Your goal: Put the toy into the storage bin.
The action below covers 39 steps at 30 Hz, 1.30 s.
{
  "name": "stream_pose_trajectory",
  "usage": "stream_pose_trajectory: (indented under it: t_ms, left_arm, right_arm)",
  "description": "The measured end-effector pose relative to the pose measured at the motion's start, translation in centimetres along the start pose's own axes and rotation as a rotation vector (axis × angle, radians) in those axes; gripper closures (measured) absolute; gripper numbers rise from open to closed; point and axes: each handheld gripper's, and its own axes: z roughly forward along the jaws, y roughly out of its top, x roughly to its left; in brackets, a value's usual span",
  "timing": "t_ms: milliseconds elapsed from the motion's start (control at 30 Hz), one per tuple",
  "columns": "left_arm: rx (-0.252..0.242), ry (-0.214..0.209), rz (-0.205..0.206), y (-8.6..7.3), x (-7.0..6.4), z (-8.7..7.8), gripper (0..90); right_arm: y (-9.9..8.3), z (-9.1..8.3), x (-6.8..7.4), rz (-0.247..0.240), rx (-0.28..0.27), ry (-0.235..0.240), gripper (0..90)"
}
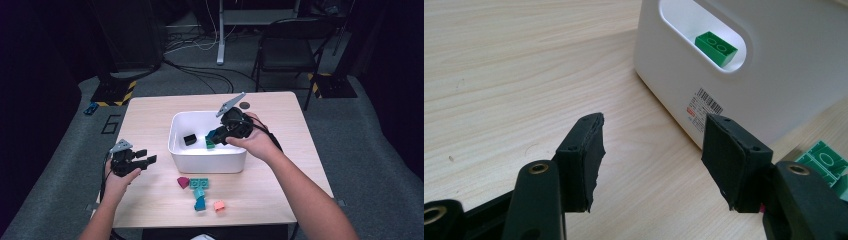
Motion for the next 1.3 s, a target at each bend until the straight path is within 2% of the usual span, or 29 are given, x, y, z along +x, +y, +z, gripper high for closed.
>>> stream_pose_trajectory:
  t_ms: [333,933,1033,1267,1300]
  left_arm:
    - [-0.010,0.000,-0.001,0.0,0.0,0.1,41.6]
    - [0.008,-0.006,0.004,0.0,0.0,0.1,41.6]
    - [0.007,-0.008,0.004,0.0,0.0,0.1,41.6]
    - [0.008,-0.011,0.005,0.0,0.0,0.1,41.6]
    - [0.003,-0.008,0.003,0.0,0.0,0.1,41.6]
  right_arm:
    - [1.2,2.1,-1.0,0.002,0.001,-0.002,58.5]
    - [2.2,6.6,-2.7,-0.019,-0.015,0.002,58.4]
    - [2.2,7.4,-3.0,-0.022,0.007,-0.001,58.4]
    - [2.3,8.9,-3.5,-0.013,-0.002,0.006,58.3]
    - [2.4,9.0,-3.6,-0.010,0.016,0.011,58.2]
